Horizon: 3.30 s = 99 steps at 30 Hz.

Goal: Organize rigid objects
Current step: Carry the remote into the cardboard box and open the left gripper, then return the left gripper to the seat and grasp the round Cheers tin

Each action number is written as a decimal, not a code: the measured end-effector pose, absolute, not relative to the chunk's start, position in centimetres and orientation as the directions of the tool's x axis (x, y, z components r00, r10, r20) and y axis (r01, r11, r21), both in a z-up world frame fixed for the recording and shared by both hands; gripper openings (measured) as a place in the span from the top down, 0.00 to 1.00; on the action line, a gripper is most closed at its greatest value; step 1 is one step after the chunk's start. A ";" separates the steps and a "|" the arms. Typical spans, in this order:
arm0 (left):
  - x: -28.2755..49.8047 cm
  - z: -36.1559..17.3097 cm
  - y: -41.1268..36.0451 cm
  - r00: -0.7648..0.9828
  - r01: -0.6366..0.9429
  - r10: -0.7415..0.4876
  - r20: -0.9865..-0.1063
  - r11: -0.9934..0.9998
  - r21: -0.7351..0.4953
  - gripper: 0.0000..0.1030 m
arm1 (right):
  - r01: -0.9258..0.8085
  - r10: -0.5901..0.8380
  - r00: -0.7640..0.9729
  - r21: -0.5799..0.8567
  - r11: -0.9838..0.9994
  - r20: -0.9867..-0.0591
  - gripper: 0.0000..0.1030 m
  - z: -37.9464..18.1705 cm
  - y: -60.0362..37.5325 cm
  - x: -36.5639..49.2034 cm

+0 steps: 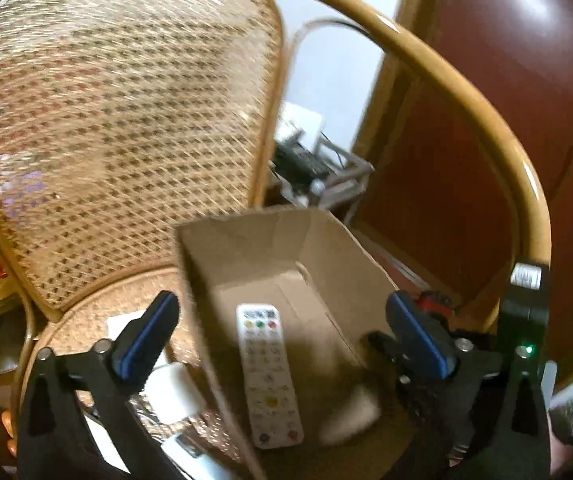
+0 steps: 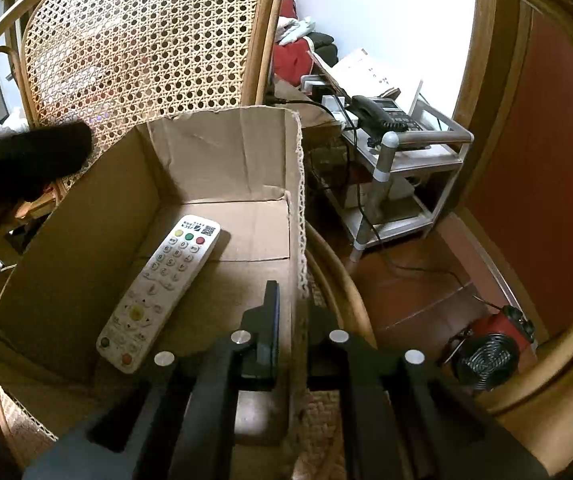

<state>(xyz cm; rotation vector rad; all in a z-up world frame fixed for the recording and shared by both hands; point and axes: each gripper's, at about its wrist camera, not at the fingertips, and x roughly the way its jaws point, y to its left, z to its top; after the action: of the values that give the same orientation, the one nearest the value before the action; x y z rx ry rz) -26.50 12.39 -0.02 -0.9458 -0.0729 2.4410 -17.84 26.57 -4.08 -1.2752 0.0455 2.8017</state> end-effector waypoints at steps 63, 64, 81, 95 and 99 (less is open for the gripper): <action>-17.6 -12.2 -2.9 -0.547 -0.249 0.167 -0.820 -0.968 -0.031 0.00 | -0.057 0.038 -0.677 0.001 -0.998 -0.735 0.89 -4.2 26.8 -17.2; -17.5 -12.2 -2.9 -0.548 -0.251 0.168 -0.819 -0.968 -0.031 0.00 | -0.059 0.037 -0.676 0.003 -0.998 -0.736 0.89 -4.2 26.9 -17.2; -17.6 -12.2 -3.2 -0.554 -0.237 0.165 -0.816 -0.971 -0.035 0.00 | -0.057 0.047 -0.660 -0.013 -0.998 -0.749 0.91 -4.3 26.6 -17.4; -16.9 -10.8 -2.3 -0.546 -0.277 0.204 -0.812 -0.959 -0.055 0.42 | -0.058 0.048 -0.660 -0.012 -0.998 -0.749 0.91 -4.3 26.6 -17.4; -17.4 -10.2 -2.2 -0.534 -0.274 0.255 -0.806 -0.954 -0.121 0.42 | -0.058 0.048 -0.660 -0.012 -0.998 -0.749 0.91 -4.3 26.6 -17.4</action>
<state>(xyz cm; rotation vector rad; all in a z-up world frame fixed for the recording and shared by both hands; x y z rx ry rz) -17.38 -2.24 -10.23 -1.3162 0.0291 2.5148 -17.41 26.62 -4.29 -1.2682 0.0191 2.8109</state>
